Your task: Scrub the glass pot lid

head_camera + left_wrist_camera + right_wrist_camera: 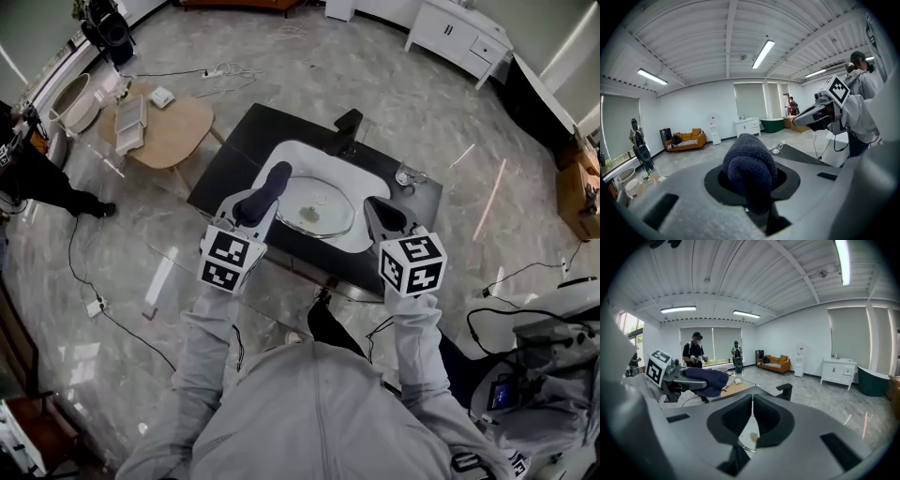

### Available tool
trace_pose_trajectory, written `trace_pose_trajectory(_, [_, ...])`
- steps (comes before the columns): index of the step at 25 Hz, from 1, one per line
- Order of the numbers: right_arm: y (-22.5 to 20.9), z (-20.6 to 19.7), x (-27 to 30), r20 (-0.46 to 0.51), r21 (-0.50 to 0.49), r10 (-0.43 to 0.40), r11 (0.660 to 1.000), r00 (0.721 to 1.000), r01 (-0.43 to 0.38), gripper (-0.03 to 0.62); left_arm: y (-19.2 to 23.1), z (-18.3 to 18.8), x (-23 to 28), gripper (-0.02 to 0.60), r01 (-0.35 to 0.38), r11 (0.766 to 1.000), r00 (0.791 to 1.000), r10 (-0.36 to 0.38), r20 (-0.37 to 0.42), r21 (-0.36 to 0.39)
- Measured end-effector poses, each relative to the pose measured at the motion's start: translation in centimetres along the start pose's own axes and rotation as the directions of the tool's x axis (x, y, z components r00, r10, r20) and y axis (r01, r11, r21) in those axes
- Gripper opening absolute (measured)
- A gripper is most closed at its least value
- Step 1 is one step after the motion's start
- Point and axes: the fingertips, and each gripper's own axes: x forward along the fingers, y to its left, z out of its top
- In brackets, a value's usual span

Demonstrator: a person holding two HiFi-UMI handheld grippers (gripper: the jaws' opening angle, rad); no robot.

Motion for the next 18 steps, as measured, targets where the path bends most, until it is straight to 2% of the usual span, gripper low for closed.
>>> trace_pose_trajectory(5, [-4.4, 0.8, 4.7, -0.018, 0.015, 0.014, 1.000, 1.000, -0.014, 0.031, 2.5, 0.1, 6.0, 0.087, 0.014, 1.000, 0.998, -0.013, -0.060, 0.004])
trace_pose_trajectory(11, [-8.4, -0.2, 7.5, -0.034, 0.052, 0.003, 0.999, 0.999, -0.001, 0.031, 2.5, -2.1, 11.4, 0.087, 0.054, 0.998, 0.985, -0.048, -0.163, 0.034])
trace_pose_trajectory(14, [-9.7, -1.1, 8.9, -0.053, 0.062, 0.016, 0.998, 0.998, -0.013, 0.031, 2.6, -3.7, 13.7, 0.087, 0.066, 0.997, 0.973, -0.056, -0.224, 0.037])
trace_pose_trajectory(18, [-11.6, -2.7, 10.5, -0.073, 0.090, 0.023, 0.996, 0.997, -0.016, 0.031, 2.6, -5.8, 16.0, 0.087, 0.075, 0.995, 0.942, -0.047, -0.333, 0.071])
